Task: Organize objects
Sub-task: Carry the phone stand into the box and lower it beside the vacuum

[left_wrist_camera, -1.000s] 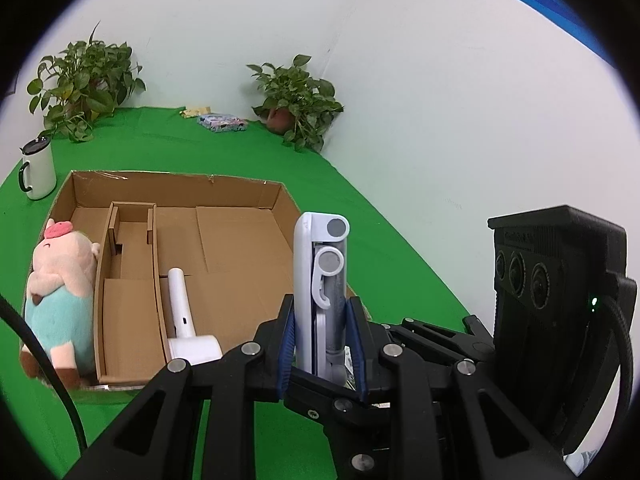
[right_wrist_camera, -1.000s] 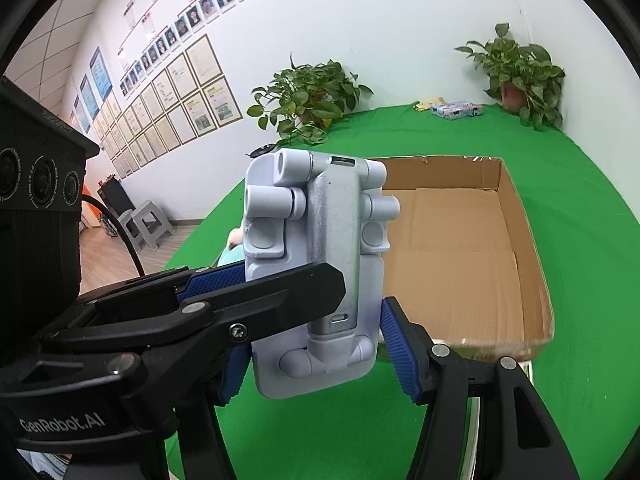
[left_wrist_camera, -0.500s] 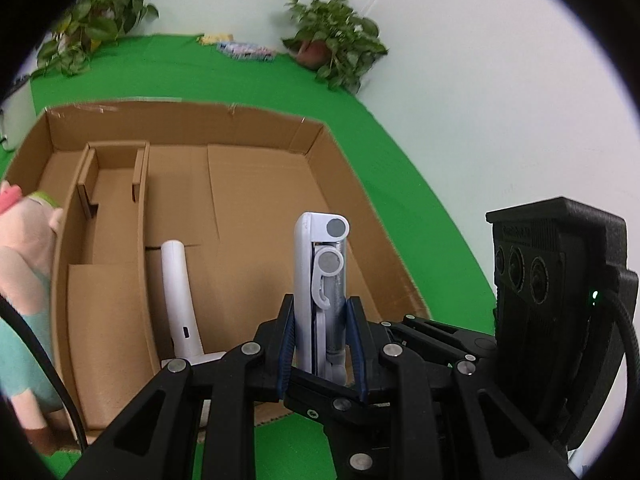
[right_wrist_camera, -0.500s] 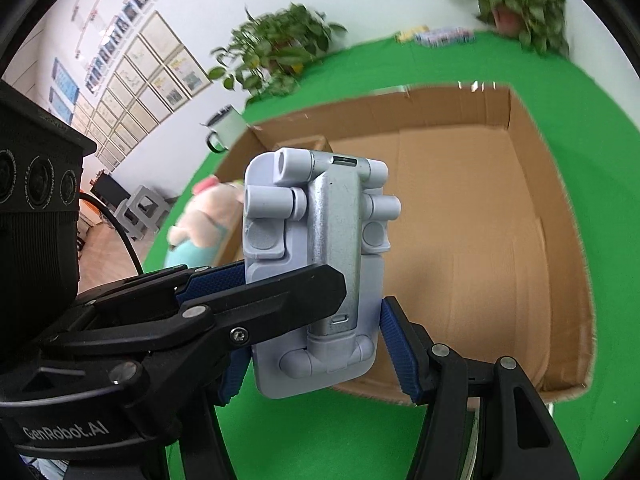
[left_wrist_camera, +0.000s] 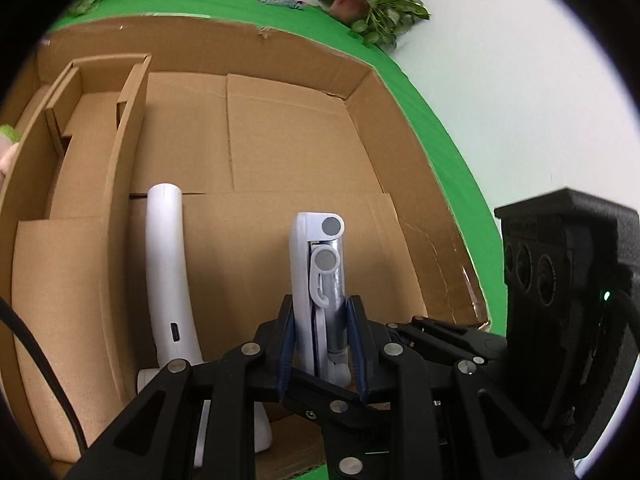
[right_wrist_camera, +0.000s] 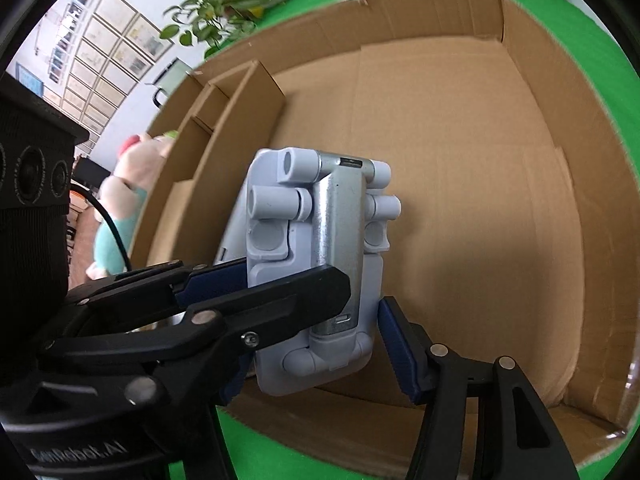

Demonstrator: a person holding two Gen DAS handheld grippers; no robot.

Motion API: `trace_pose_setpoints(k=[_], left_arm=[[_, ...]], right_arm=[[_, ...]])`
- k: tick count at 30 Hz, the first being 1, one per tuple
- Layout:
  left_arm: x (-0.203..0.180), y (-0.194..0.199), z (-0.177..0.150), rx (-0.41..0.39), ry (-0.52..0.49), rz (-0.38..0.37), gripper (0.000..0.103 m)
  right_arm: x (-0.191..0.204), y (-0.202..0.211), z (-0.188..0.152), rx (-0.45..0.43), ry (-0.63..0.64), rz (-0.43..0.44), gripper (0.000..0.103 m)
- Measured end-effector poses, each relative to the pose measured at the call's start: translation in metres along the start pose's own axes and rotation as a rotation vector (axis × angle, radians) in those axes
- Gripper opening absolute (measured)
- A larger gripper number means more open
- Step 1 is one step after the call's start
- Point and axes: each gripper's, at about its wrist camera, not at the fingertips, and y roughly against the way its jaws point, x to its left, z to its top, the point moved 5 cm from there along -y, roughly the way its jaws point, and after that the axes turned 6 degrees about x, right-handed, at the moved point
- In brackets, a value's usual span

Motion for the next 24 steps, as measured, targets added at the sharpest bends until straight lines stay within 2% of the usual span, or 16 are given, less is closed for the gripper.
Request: trace_pose_setpoints(k=[6, 10, 14, 18, 20, 24], left_arm=[[0.003, -0.001, -0.001, 0.025, 0.011, 0.003, 0.024], [0.005, -0.005, 0.000, 0.073, -0.007, 0.050, 0.027], [0.007, 0.010, 0.002, 0.043, -0.007, 0.088, 0.027], [0.011, 0.031, 0.005, 0.002, -0.015, 0.089, 0.028], [0.009, 0.044, 0.004, -0.025, -0.028, 0.096, 0.029], [0.011, 0.060, 0.003, -0.064, -0.038, 0.101, 0.029]], right_arm=[[0.003, -0.004, 0.002, 0.017, -0.023, 0.019, 0.059], [0.007, 0.000, 0.000, 0.003, -0.009, 0.022, 0.059], [0.006, 0.011, -0.001, -0.012, -0.012, 0.045, 0.060], [-0.003, 0.019, -0.001, -0.025, -0.030, 0.056, 0.062], [-0.008, 0.021, 0.000, -0.035, -0.043, 0.037, 0.062], [-0.014, 0.024, 0.004, -0.051, -0.072, 0.055, 0.060]])
